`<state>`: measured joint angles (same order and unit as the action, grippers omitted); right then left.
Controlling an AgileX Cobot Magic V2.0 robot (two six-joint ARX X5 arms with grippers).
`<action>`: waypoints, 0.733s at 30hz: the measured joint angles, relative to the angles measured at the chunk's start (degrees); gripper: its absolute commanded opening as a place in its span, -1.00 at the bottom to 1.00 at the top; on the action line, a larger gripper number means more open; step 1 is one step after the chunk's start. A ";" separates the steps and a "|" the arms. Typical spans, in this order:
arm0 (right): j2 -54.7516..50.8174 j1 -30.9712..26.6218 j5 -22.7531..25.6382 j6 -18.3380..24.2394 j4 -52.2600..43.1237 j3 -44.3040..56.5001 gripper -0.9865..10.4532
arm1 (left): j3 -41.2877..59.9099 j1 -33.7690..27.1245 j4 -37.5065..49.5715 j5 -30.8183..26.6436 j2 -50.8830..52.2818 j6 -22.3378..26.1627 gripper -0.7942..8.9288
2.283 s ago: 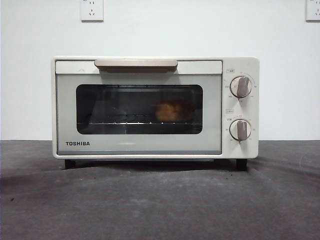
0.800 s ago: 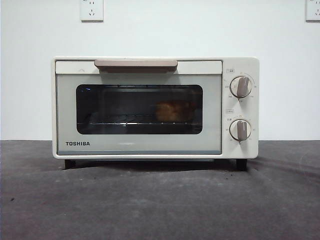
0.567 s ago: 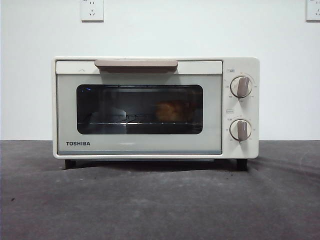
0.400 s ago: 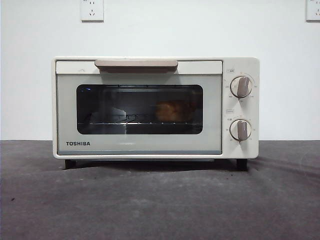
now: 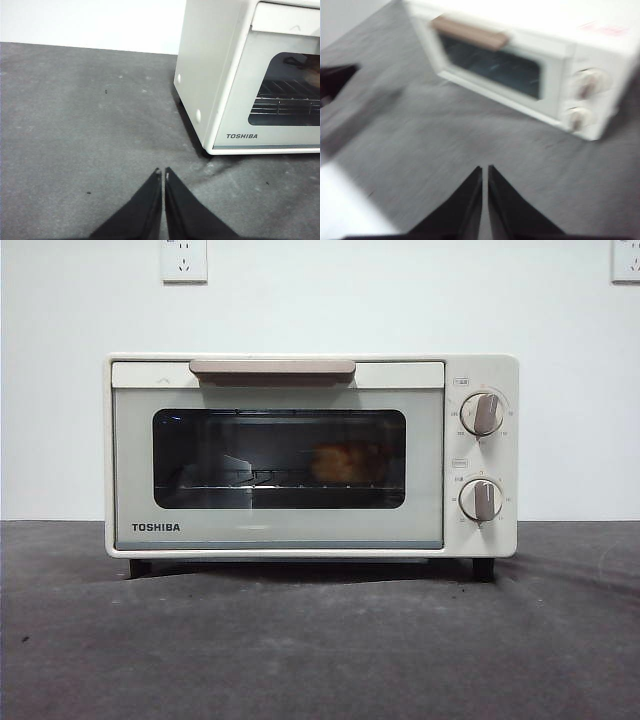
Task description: The left arm flap open the oven, the right arm pick bread and place it into oven, the left arm flap close the oven
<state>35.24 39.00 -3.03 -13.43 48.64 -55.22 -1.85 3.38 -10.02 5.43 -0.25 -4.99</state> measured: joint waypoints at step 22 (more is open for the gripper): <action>-29.40 -38.01 -1.46 4.39 -42.62 51.47 -0.80 | 0.00 0.00 0.00 0.00 0.00 0.00 -0.80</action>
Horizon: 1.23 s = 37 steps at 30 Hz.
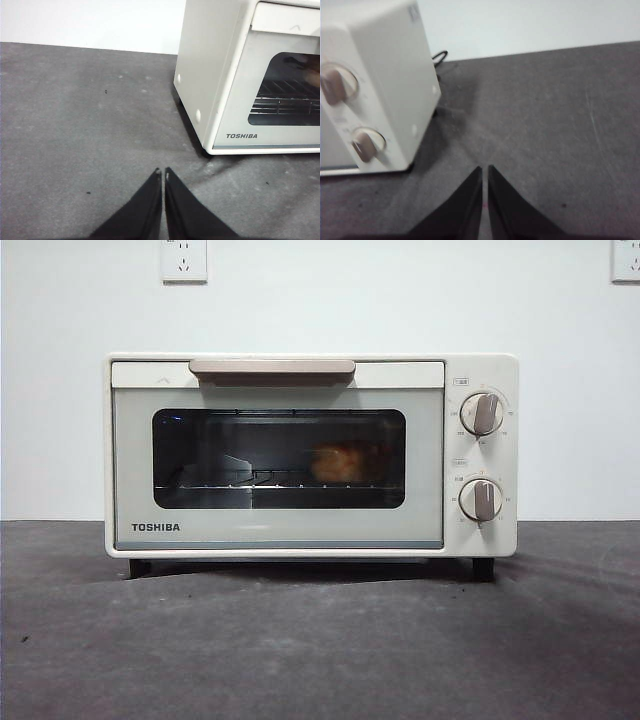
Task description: The left arm flap open the oven, the right arm pick bread and place it into oven, the left arm flap close the oven
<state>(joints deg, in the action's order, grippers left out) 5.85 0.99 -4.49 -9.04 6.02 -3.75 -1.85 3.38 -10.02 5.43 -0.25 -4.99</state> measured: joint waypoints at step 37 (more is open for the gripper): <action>-5.64 -0.02 0.07 4.74 3.39 2.82 -0.80 | 0.00 0.00 0.00 0.00 0.00 0.00 -0.80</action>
